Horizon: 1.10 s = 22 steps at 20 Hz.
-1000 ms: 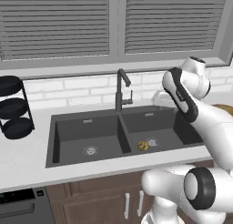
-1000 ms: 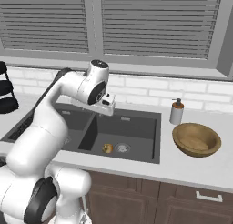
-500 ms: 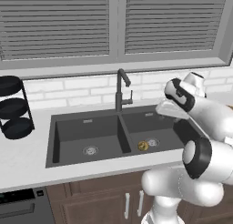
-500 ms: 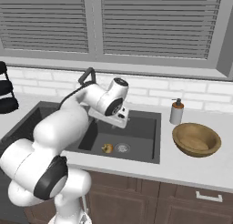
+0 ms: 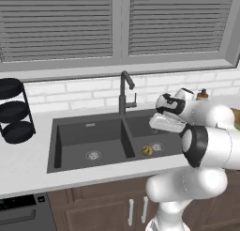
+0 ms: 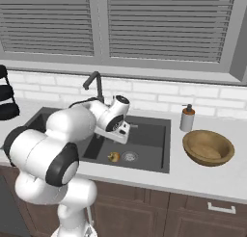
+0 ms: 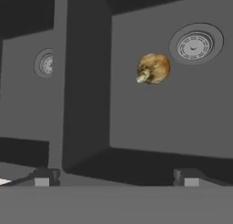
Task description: Pick the onion from the sink and place it in the bowl. Then pick the bowl and place it in the microwave. Then close the microwave door and press the start button.
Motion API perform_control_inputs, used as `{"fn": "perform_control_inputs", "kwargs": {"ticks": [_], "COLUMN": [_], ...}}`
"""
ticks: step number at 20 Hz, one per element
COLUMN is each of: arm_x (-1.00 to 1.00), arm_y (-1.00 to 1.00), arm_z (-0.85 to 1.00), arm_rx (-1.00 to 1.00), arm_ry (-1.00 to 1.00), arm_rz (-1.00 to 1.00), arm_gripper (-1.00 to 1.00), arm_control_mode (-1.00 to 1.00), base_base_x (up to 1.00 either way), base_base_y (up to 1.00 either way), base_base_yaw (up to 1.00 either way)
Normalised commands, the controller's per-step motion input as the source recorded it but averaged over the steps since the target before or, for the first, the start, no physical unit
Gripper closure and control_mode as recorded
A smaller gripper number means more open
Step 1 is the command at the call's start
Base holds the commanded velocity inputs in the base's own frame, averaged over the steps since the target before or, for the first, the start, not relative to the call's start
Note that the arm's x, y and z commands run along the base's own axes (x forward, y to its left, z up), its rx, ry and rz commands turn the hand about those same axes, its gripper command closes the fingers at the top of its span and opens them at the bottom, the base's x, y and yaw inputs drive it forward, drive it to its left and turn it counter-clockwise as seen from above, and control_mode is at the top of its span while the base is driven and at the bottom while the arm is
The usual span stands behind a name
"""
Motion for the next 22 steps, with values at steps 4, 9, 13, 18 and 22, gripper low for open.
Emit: {"fn": "perform_control_inputs", "kwargs": {"ticks": [4,9,13,18,22], "arm_x": [0.16,0.15,0.35,0.49,0.39], "arm_y": [0.28,-0.37,-0.29,-0.04,0.0], "arm_z": [-0.61,-0.41,-0.45,-0.42,-0.42], "arm_rx": [0.0,0.05,0.03,0.0,0.01], "arm_ry": [0.0,0.0,0.0,0.04,0.06], "arm_rz": [0.0,0.05,0.07,0.04,0.03], "arm_gripper": [-1.0,-1.0,-1.0,-1.0,-1.0], "arm_control_mode": [-1.0,-1.0,-1.0,-1.0,-1.0], "base_base_x": [0.0,0.0,0.0,0.0,0.0], "base_base_y": [0.0,0.0,0.0,0.0,0.0], "base_base_yaw": [0.0,0.0,0.0,0.0,0.0]}}
